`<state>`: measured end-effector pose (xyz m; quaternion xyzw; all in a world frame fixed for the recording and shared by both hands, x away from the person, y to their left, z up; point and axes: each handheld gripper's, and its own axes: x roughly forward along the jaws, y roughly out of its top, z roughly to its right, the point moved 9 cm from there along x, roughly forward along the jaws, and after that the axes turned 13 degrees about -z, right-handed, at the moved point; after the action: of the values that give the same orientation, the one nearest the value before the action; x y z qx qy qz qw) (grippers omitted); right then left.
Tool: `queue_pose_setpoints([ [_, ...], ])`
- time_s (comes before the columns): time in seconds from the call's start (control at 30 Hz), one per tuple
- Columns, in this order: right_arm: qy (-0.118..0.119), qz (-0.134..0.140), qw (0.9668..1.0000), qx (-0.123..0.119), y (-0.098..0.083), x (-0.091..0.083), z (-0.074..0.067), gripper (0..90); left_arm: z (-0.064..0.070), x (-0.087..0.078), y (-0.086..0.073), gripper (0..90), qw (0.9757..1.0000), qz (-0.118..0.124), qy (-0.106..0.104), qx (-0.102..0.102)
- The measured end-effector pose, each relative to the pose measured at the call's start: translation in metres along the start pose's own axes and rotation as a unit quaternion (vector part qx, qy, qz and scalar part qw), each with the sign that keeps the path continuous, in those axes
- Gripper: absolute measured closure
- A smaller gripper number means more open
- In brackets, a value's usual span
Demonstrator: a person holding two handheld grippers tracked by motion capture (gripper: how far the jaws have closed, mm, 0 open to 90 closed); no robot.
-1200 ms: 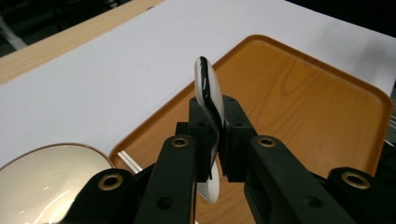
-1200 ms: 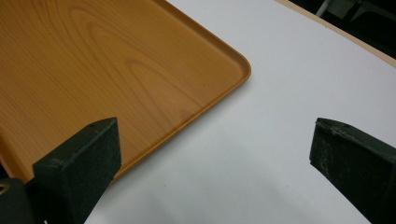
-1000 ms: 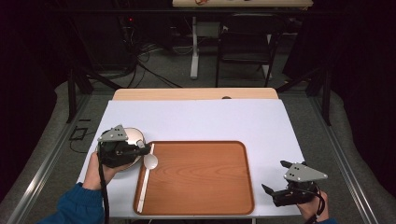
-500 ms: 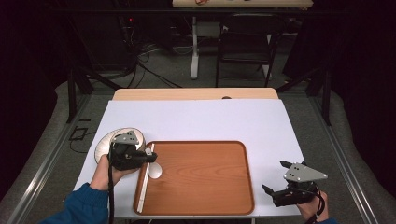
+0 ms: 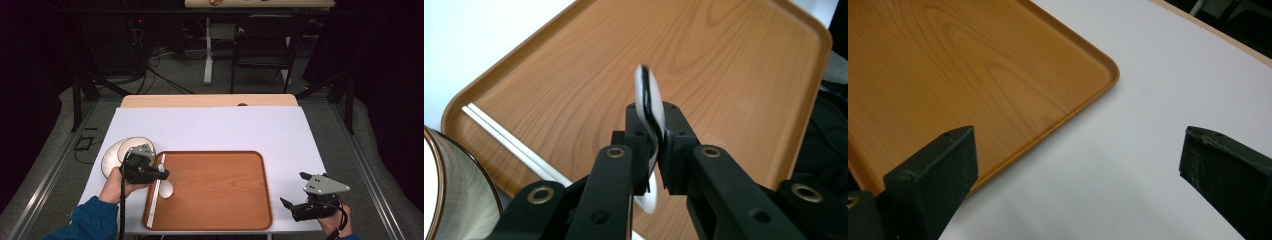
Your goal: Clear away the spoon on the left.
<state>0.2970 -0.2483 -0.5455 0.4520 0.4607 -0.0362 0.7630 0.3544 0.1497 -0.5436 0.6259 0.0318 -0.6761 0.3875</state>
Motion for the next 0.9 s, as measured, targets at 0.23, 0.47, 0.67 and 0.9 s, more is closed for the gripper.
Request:
queue_pose_setpoints([
  [0.23, -0.003, -0.002, 1.0000, -0.003, 0.000, 0.000, 0.000, 1.7, -0.007, 0.009, 0.002, 81.1, 0.9994, -0.001, 0.033, -0.012],
  [0.47, 0.001, 0.000, 1.0000, -0.007, 0.001, 0.000, -0.002, 1.8, -0.018, 0.024, 0.003, 76.7, 0.9971, 0.004, 0.043, -0.063],
  [0.67, 0.001, 0.000, 1.0000, -0.008, 0.001, 0.000, -0.002, 1.8, -0.025, 0.028, 0.002, 76.0, 0.9949, 0.010, 0.045, -0.090],
  [0.9, 0.002, 0.000, 1.0000, -0.010, 0.001, 0.000, -0.003, 1.9, -0.032, 0.035, 0.000, 74.1, 0.9931, 0.007, 0.048, -0.107],
])
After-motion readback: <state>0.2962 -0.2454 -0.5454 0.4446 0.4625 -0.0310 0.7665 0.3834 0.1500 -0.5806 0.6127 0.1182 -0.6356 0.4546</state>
